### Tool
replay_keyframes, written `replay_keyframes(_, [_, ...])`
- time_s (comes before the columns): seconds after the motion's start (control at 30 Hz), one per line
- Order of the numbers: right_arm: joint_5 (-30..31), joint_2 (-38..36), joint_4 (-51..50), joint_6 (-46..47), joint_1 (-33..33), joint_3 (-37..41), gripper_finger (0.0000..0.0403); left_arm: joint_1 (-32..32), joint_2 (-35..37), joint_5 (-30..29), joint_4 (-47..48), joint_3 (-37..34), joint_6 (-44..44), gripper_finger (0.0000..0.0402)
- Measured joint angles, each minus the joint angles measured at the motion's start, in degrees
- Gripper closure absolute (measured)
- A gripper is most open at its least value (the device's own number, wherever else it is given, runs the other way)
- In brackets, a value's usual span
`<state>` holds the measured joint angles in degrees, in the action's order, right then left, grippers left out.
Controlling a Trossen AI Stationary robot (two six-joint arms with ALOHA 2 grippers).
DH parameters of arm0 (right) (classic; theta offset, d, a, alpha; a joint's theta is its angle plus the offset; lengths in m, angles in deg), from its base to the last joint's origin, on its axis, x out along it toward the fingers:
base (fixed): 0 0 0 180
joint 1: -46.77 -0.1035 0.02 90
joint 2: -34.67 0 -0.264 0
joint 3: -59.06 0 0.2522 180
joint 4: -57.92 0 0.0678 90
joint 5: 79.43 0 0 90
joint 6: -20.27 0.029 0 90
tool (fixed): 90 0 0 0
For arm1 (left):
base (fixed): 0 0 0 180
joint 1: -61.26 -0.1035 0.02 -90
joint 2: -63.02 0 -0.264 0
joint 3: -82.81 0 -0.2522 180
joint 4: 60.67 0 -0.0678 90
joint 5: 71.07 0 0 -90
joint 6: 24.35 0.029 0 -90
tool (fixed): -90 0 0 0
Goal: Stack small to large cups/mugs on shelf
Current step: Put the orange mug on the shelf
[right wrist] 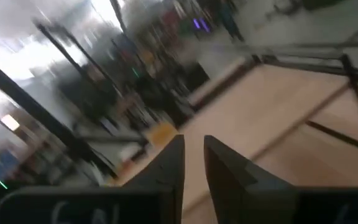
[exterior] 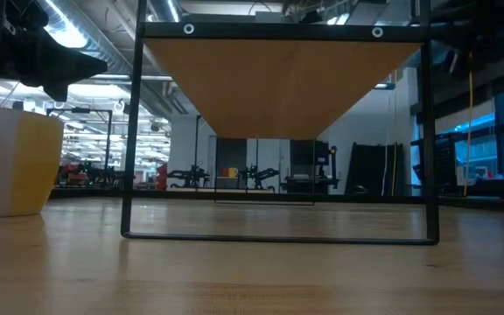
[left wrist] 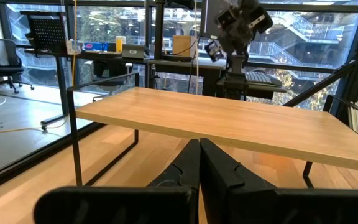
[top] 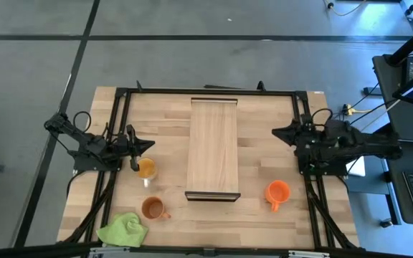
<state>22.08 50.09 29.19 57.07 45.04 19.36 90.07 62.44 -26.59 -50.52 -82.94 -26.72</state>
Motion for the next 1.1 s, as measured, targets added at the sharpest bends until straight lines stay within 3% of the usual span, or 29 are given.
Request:
replay_keyframes(0.27, [-0.7, 15.3, -36.6, -8.6, 0.0, -23.8, 0.0341, 0.0, 0.0, 0.0, 0.0, 0.0, 0.0, 0.0401])
replay_keyframes(0.5, [-3.8, 24.6, -60.8, -1.9, 0.0, -31.4, 0.0341, 0.0, 0.0, 0.0, 0.0, 0.0, 0.0, 0.0401])
replay_keyframes(0.77, [-10.1, 28.2, -69.3, 3.2, 0.0, -27.2, 0.033, 0.0, 0.0, 0.0, 0.0, 0.0, 0.0, 0.0401])
replay_keyframes(0.97, [-18.2, 28.1, -63.4, 9.5, -0.4, -21.7, 0.0273, 0.0, 0.0, 0.0, 0.0, 0.0, 0.0, 0.0401])
replay_keyframes(1.1, [-20.4, 28.8, -58.8, 15.2, -3.1, -19.9, 0.0241, 0.0, 0.0, 0.0, 0.0, 0.0, 0.0, 0.0401])
